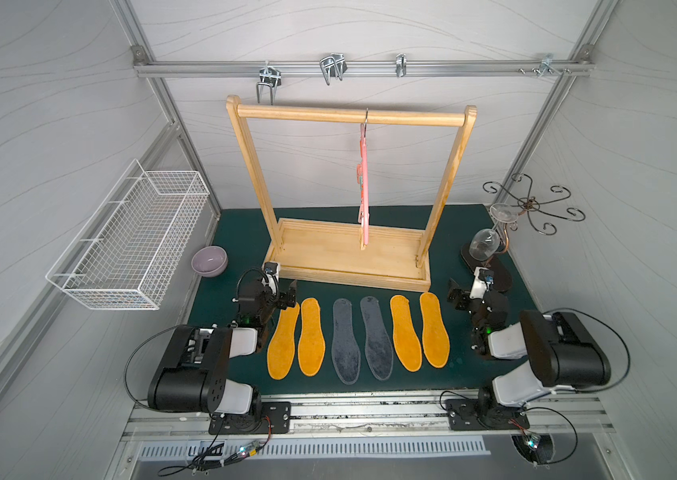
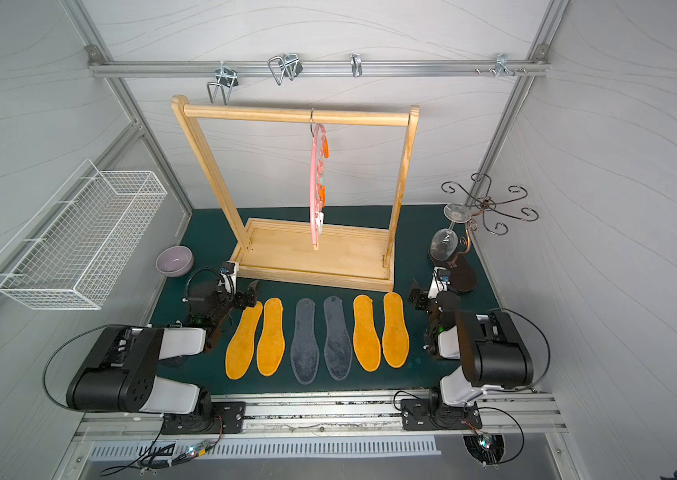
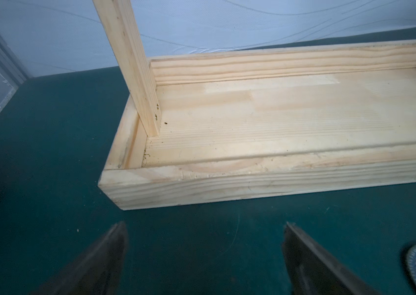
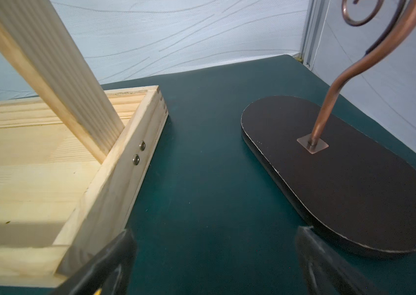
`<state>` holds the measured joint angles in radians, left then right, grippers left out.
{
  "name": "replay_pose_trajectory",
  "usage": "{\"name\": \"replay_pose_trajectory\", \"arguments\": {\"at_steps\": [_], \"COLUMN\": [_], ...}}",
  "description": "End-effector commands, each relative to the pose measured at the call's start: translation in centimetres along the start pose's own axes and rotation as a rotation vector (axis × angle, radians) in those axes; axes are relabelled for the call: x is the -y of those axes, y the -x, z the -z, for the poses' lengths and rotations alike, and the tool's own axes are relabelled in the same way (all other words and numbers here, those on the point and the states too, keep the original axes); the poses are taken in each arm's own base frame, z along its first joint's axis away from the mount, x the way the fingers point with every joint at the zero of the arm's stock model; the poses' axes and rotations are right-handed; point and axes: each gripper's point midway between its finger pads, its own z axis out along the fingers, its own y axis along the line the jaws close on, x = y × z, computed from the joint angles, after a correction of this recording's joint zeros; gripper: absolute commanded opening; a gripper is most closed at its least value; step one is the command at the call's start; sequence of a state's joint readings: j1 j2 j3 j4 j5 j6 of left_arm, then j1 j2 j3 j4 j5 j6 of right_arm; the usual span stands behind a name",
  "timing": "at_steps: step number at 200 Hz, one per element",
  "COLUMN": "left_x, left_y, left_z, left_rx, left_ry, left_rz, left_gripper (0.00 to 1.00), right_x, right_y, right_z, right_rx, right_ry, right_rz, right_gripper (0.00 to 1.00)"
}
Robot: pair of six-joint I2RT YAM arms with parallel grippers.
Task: Take the shoe insoles off the hanger
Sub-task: Reset both arms
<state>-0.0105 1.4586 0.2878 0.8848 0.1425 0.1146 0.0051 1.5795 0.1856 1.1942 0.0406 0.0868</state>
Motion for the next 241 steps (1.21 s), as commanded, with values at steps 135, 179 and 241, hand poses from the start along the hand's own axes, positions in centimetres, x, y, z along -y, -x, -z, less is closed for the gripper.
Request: {"name": "replay_pose_trajectory", "arguments": {"at_steps": [135, 179, 241], "left_x": [-4.1, -4.1, -4.1], "left_y": [1.5, 1.5, 1.5], "left_z": [-2.2, -2.1, -2.1], "left_rx": [0.001, 0.001, 0.000], "left_ry": [0.143, 0.144, 0.143], "left_rz": [0.127, 0.126, 0.127], "left_gripper": [1.00, 1.00, 1.00], "right_x": [-4.4, -4.4, -4.5], "right_y": [1.2, 1.2, 1.2], "right_z": [-4.1, -4.0, -4.0], "right_rx": [-0.141, -0.138, -0.136], "right_ry": [0.151, 0.152, 0.154], "right_rz": [0.129, 0.132, 0.132], "right_gripper": [0.99, 0.99, 0.99]}}
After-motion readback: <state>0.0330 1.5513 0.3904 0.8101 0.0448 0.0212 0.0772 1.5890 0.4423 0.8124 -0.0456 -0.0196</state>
